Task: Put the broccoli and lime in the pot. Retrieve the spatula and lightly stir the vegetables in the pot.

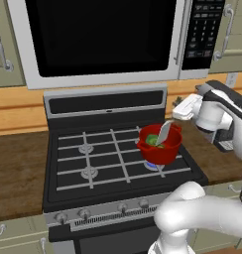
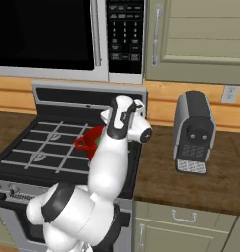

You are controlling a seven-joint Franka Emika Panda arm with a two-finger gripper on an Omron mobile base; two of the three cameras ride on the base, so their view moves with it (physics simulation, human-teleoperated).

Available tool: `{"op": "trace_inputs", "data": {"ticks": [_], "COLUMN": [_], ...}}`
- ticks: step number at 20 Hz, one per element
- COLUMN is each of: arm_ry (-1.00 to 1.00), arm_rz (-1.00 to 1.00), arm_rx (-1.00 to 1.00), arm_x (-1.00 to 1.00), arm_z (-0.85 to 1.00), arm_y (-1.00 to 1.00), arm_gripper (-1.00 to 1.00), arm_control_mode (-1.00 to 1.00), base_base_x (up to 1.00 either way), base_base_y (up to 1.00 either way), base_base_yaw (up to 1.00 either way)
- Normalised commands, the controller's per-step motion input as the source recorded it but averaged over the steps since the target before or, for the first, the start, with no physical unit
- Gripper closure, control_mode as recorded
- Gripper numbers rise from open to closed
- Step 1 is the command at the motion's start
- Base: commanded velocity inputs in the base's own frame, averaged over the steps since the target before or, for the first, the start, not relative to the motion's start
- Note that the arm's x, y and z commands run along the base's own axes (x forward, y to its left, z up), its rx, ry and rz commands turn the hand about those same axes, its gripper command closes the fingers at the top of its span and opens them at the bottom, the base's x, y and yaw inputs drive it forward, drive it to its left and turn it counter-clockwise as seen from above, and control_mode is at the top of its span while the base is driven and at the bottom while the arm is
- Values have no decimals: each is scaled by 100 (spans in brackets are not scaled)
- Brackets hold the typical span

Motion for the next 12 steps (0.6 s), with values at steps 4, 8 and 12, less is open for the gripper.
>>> {"op": "trace_inputs", "data": {"ticks": [4, 8, 12], "arm_ry": [0, -6, -7], "arm_rz": [3, 1, 0], "arm_rx": [-11, -3, 1], "arm_x": [-38, -53, -66], "arm_z": [-71, -55, 35], "arm_y": [30, 33, 9], "arm_gripper": [100, 100, 100], "arm_control_mode": [-100, -100, -100], "base_base_x": [0, 0, 0], "base_base_y": [0, 0, 0], "base_base_yaw": [0, 0, 0]}}
